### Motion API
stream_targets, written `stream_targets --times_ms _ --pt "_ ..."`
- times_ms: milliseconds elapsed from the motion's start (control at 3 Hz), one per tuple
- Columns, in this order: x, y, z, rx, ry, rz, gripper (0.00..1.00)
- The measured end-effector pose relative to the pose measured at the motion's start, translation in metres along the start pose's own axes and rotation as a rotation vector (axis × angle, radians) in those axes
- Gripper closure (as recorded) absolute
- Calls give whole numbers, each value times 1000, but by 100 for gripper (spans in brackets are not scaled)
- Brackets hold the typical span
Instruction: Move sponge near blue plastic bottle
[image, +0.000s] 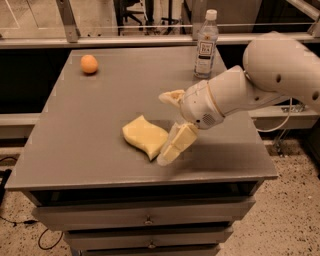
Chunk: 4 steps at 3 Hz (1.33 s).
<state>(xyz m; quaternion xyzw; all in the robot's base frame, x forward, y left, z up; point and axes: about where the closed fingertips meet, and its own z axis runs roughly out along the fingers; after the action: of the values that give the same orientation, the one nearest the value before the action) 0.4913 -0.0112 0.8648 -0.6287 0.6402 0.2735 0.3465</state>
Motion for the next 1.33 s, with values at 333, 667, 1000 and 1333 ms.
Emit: stream_targets --times_ms 333,667,1000,1333 --pt "0 -5 19 5 -24 -11 0" --pt "2 -10 22 34 -42 -16 16" --pt "7 -12 21 61 -52 -8 48" --pt "9 -13 20 69 -53 -1 70"
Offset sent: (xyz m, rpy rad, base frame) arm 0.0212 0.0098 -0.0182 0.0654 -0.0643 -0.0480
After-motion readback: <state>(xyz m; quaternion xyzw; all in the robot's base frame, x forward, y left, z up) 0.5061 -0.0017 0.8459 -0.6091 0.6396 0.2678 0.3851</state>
